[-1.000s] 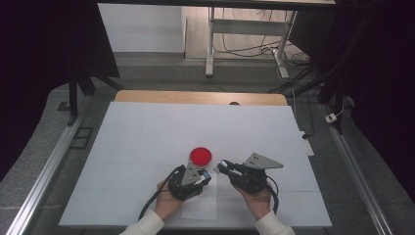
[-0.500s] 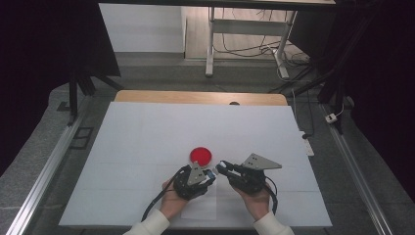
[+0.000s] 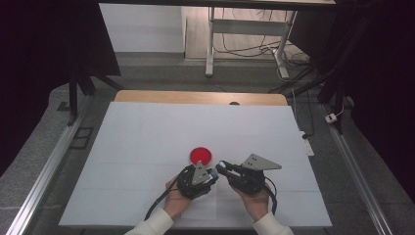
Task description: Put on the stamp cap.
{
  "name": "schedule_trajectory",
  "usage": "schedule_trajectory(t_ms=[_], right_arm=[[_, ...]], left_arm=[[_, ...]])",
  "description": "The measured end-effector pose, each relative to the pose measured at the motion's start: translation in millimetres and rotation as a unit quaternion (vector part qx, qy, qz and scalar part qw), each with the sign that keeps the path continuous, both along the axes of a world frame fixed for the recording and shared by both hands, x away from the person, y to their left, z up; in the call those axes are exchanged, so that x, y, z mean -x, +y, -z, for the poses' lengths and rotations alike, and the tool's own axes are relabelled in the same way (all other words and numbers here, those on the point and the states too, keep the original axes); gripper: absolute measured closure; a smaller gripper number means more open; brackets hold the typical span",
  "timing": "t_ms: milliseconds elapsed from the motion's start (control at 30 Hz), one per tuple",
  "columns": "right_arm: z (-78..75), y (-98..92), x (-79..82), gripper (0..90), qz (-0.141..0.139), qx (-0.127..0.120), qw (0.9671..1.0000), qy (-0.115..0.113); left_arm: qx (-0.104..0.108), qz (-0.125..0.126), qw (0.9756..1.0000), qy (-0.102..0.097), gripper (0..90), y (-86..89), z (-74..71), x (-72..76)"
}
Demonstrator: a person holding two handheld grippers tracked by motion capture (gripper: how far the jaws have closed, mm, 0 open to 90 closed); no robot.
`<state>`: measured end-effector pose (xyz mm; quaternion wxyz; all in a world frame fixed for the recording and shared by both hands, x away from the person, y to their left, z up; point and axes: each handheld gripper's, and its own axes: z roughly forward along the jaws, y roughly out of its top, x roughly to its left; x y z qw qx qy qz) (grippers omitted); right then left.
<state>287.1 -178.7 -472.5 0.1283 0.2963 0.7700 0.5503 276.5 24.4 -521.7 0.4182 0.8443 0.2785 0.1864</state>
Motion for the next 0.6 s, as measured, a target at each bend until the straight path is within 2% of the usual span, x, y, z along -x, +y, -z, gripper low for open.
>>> schedule_trajectory(t_ms=[600], right_arm=[[2.2, 4.9, 1.6, 74.9, 0.028, 0.001, 0.9995, 0.013]], left_arm=[[0.002, -0.007, 0.9999, -0.014, 65.3, -1.4, -2.5, 2.2]])
